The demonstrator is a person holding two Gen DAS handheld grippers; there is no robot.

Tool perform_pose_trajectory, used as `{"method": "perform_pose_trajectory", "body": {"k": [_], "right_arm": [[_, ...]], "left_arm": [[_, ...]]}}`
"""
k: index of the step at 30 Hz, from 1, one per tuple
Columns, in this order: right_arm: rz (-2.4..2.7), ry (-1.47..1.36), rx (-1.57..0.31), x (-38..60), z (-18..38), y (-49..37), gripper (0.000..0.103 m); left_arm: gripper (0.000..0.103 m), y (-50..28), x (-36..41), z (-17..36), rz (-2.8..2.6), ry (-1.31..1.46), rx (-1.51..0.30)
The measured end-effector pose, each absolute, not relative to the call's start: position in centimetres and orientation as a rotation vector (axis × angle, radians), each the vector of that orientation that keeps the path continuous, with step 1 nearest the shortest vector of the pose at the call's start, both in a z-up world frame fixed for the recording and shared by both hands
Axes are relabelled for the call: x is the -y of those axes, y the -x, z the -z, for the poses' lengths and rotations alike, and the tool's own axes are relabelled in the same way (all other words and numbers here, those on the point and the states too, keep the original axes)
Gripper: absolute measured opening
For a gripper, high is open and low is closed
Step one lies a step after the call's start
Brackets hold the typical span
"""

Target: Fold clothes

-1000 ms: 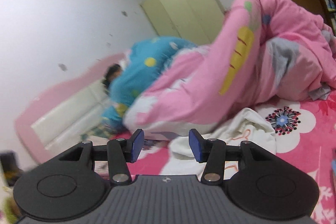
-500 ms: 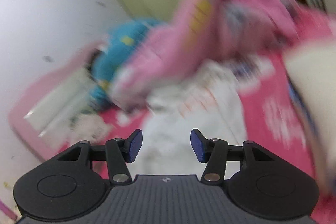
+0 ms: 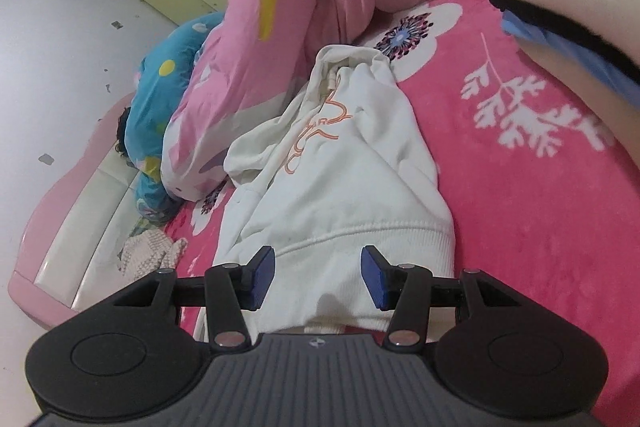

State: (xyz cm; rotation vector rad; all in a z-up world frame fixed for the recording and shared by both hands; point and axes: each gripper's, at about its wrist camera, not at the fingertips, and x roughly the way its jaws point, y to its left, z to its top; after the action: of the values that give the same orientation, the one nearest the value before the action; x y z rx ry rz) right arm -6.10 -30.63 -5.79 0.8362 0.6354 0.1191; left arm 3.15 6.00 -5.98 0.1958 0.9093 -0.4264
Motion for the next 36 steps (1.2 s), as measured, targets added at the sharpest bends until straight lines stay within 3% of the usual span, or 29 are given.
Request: {"method": "perform_pose_trajectory", "body": {"k": [3,8,16,18,20,22,23,24,29,33,36], "right_arm": [[-0.118,-0.844,-0.648,30.6,6.2,5.7,0.052],[-0.106,-0.84,-0.635,30.9,6.2,5.8,0.052],[-0.085,-0.874,-0.645,31.6,7.0,5.2,0.052],[-0.081,-0.872,-0.642,31.6,7.0,5.1,0.052],[-0.072,-0.877,-0.64,31.6,7.1,5.1,0.052],[-0.061,-0.887,-0.644,31.6,7.4,5.2,0.052],[-0.056,-0.89,-0.645,31.6,7.5,5.2,0.052],[-0.053,-0.891,-0.646,31.7,7.6,5.2,0.052],[-0.049,-0.889,-0.66,32.0,7.8,5.0,0.052],[-0.053,-0.867,-0.642,31.8,7.3,5.6,0.052],[-0.04,-0.855,-0.632,32.0,7.3,6.3,0.052]], "left_arm": [[0.005,-3.8,-6.5,4.5,0.385,-0.151,-0.901],[0.004,-4.8,-9.7,0.0,0.333,-0.029,-0.797],[0.004,-13.2,-12.4,-10.7,-0.014,-0.124,-0.402],[0.007,-16.4,-12.6,-12.9,-0.185,-0.157,-0.273],[0.012,-18.9,-12.0,-13.5,-0.259,-0.201,-0.282],[0.035,-19.0,-11.1,-12.6,-0.193,-0.19,-0.315],[0.052,-19.0,-10.6,-12.2,-0.161,-0.188,-0.331],[0.058,-18.4,-10.0,-11.3,-0.15,-0.222,-0.335],[0.059,-15.6,-8.2,-8.8,-0.099,-0.318,-0.357],[0.06,-12.8,-8.9,-10.1,0.01,-0.186,-0.413],[0.06,-10.9,-8.4,-9.3,0.218,-0.1,-0.552]]}}
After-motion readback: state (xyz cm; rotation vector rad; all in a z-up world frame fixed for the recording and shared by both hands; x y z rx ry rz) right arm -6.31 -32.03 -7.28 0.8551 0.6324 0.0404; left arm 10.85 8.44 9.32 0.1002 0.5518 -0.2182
